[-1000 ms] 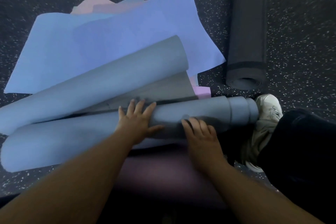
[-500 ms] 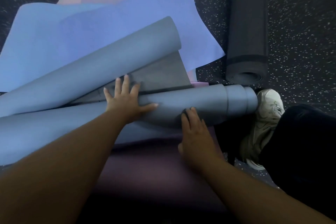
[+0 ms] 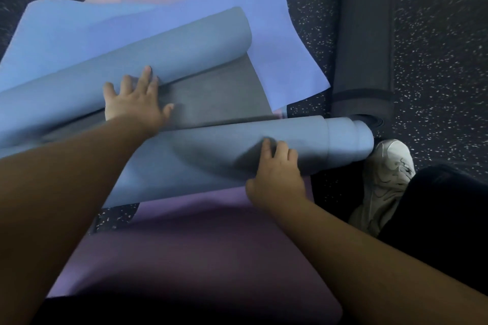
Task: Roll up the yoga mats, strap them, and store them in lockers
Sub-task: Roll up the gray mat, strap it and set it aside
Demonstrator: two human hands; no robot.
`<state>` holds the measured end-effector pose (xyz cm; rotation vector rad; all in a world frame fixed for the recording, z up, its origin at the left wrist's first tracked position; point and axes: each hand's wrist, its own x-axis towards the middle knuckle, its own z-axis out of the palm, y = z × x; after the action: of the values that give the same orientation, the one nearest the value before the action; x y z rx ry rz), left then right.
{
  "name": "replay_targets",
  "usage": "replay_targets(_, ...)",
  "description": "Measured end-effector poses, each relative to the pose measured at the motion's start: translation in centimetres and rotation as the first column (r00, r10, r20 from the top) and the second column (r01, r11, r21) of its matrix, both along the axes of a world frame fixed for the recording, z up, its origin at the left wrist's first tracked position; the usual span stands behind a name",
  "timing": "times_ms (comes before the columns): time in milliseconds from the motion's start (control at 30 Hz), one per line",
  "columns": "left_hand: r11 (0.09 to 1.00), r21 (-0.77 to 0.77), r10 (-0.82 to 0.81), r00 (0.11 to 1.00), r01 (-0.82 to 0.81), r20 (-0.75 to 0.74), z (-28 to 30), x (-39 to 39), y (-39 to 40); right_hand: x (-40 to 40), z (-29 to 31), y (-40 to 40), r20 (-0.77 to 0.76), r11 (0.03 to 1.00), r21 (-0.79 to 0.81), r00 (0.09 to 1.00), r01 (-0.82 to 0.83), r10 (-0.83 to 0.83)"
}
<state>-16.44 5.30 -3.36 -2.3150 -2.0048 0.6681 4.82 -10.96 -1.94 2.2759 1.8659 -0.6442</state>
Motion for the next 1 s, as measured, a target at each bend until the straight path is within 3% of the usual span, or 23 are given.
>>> replay_targets(100,0.996,-0.052,0.077,0.994,-0.073,0.076,0.3,0.8,1.3,0.5,0.1,-1.3,-0.098,0.998,0.063,0.995,-0.006,0.012)
replay_targets(300,0.980,-0.101,0.189,0.953,-0.169,0.236,-0.5,1.4,1.6,0.8,0.5,-1.6,-0.068,0.997,0.052,0.996,-0.055,0.058)
replay_targets(500,0.976,-0.117,0.215,0.904,-0.184,0.369,-0.6,1.2,1.3,-0.4,1.3,-1.0,-0.063,0.978,-0.182,0.994,-0.097,0.087)
replay_targets(633,0.963,-0.089,0.267,0.870,-0.254,0.414,0.0,1.5,1.1,-0.6,1.7,-0.1,-0.013,0.954,-0.259,0.988,-0.151,0.153)
replay_targets(733,0.954,-0.068,0.291,0.840,-0.294,0.458,0.3,1.2,1.7,-0.8,1.1,0.8,-0.046,0.954,-0.291,0.997,-0.075,0.065)
replay_targets(1000,0.948,0.193,0.136,0.874,-0.252,0.467,0.1,0.8,2.3,-0.9,0.1,1.9,-0.034,0.950,-0.311,0.999,-0.031,0.021)
